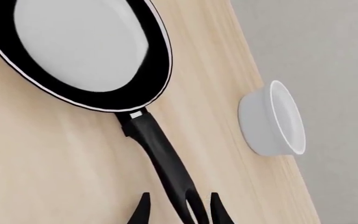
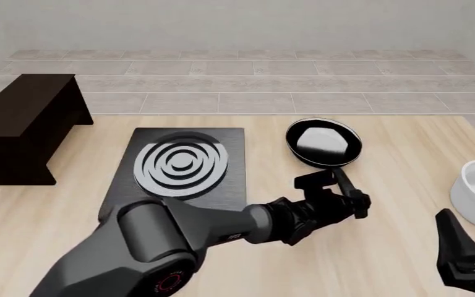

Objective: Put the frying pan on top of the cabinet.

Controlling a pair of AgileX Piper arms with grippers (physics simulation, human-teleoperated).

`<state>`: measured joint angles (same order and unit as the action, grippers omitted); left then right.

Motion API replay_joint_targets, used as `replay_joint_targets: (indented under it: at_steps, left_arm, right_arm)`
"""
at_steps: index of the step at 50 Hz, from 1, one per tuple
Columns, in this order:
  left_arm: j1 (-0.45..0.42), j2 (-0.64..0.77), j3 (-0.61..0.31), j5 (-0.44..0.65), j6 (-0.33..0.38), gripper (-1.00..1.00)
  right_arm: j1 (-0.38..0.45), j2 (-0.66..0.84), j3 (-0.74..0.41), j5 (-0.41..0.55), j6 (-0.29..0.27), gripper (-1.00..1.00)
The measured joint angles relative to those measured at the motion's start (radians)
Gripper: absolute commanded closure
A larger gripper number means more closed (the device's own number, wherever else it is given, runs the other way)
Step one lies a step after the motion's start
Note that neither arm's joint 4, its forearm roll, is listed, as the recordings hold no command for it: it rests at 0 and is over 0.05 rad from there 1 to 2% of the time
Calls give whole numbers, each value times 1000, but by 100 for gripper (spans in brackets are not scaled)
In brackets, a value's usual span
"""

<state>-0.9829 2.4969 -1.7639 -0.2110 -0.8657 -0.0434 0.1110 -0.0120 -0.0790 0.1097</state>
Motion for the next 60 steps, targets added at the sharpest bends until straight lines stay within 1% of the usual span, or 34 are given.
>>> replay_joint_targets:
  at_steps: [36, 60]
  left_arm:
    - [-8, 46, -84, 25, -26, -100]
    - [-4, 91, -167, 53, -43, -100]
  right_arm:
    - [-8, 31, 4, -33, 16, -100]
    - [-12, 32, 11, -38, 24, -100]
